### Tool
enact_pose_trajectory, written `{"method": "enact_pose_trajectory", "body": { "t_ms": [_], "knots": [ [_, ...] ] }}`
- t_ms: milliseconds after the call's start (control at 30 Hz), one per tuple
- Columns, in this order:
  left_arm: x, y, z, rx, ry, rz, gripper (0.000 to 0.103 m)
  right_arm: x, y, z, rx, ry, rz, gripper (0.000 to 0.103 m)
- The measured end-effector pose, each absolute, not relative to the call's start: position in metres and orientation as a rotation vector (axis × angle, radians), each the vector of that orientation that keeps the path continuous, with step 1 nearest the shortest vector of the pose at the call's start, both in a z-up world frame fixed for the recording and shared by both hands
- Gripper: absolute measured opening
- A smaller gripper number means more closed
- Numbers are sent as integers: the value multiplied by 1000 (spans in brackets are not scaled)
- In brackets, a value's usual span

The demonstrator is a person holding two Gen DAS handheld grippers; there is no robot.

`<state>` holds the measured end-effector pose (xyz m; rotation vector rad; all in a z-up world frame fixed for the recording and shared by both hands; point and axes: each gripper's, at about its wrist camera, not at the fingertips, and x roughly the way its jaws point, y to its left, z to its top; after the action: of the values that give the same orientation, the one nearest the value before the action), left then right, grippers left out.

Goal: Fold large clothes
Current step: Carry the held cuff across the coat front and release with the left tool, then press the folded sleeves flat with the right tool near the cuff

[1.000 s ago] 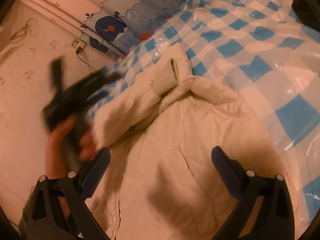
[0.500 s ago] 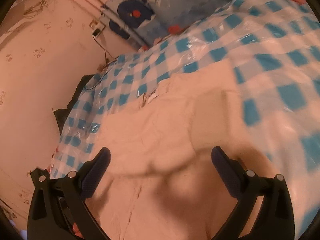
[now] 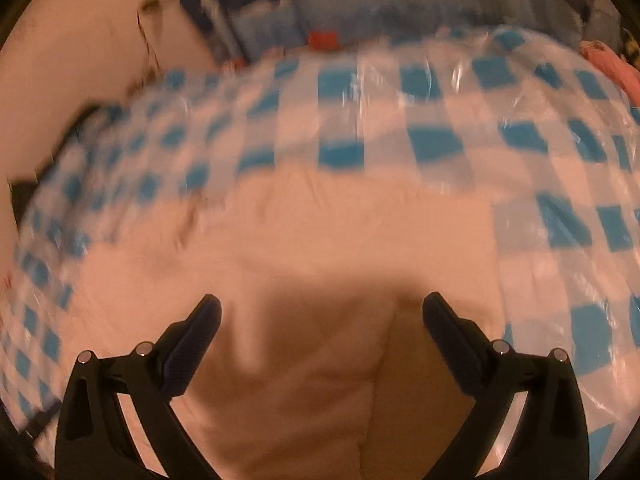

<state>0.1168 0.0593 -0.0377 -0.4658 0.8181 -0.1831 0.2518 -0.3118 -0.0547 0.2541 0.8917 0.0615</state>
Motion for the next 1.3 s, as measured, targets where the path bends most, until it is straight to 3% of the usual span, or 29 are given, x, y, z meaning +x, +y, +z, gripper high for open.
{"method": "enact_pose_trajectory", "body": {
  "t_ms": [100,333,600,733,900,1133,1300],
  "knots": [
    [116,59,-35,-452,813,-185,85,223,-309,-55,231,826,41,97],
    [118,64,-40,-453,828,-159,86,254,-303,-94,81,965,-79,98],
    [123,84,-45,-476,849,-114,87,209,-301,-61,86,864,-34,97],
    [127,89,-56,-471,879,-86,88,222,-312,-99,104,994,-6,98],
    [136,90,-76,-436,924,-66,88,226,-309,-95,102,1001,-9,97],
    [127,106,-57,-496,922,-111,88,127,-340,-40,176,907,64,97],
    [75,129,-16,-415,902,-219,88,23,-386,-35,283,1007,82,97]
  ]
}}
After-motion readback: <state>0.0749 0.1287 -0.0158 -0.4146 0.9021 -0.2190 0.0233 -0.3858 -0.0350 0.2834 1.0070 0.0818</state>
